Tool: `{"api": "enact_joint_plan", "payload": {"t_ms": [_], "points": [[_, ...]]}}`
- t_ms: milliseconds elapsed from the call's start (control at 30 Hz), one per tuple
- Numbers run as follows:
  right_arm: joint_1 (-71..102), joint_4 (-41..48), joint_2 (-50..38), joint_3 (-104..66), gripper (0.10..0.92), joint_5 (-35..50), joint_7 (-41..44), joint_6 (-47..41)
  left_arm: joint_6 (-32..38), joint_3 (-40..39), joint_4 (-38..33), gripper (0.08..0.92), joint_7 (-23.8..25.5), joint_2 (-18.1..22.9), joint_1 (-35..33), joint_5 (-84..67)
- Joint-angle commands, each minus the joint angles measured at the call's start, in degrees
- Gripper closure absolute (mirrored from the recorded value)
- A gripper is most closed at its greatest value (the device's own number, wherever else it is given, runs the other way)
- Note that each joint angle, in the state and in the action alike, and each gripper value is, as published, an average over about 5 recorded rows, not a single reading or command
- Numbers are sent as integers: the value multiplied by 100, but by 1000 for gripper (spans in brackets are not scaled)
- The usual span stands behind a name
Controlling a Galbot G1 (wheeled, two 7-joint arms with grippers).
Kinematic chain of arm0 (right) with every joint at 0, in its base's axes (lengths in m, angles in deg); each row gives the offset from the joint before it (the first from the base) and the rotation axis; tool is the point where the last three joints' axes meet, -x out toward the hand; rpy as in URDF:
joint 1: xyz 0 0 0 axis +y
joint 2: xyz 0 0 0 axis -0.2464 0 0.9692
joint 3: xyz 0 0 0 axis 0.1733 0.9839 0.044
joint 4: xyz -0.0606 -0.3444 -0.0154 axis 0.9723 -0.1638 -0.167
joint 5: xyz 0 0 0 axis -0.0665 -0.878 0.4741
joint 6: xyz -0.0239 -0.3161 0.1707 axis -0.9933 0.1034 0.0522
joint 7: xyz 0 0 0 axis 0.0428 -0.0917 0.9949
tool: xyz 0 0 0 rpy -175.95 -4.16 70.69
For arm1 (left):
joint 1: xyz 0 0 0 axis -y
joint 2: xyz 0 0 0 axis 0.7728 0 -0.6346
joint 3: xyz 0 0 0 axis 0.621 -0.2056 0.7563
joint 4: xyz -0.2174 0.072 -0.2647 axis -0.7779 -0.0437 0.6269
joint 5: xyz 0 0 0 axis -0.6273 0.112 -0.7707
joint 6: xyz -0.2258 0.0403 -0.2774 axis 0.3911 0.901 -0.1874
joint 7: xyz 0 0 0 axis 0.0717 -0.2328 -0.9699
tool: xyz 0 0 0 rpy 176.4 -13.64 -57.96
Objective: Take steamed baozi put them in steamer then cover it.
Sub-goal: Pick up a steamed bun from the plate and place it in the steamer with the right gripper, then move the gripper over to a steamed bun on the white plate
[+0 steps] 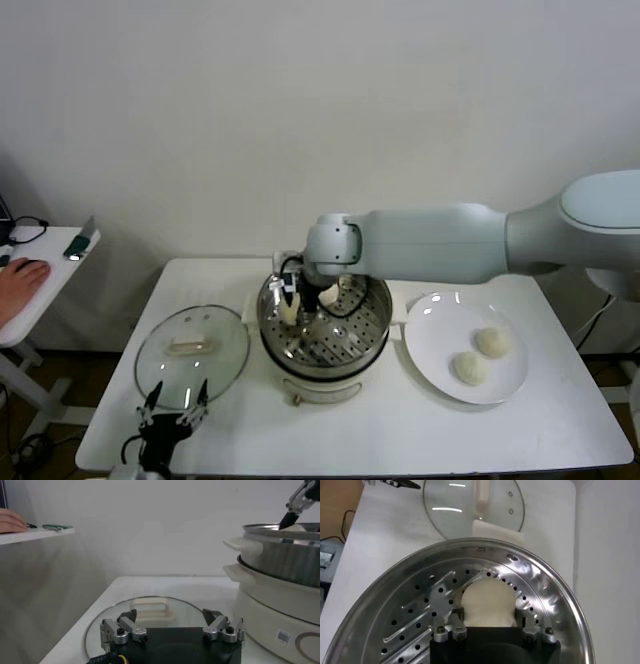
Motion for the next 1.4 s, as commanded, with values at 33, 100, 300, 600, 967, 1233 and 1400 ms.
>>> {"api": "enact_joint_plan", "payload": {"t_ms": [33,100,300,600,967,1233,1400], "points": [[205,110,64,-27,354,-137,-83,-44,1,-2,11,177,1,3,8,-4],[202,116,64,-45,328,-143,-69,-35,2,-5,17,177,2,4,10,-2],[-71,-51,-114,-5,217,-155,256,116,-6,-11,10,177,8,8,14,8],[-1496,-459,-1203,738,202,-92,1686,1210,-31,-48,-13,177,14,27,27,33],[-2983,-865,-2916,2059,203,-629,3018,2100,-57,-106,5,177,22,13,66,58],[-2382,-896,-3950,2532,203,-1988,2855,2189,-48,-88,19,177,18,13,86,27],[-1541,-778,-4221,2143,203,-2558,2648,2089,-38,-85,31,177,17,24,82,26]]}}
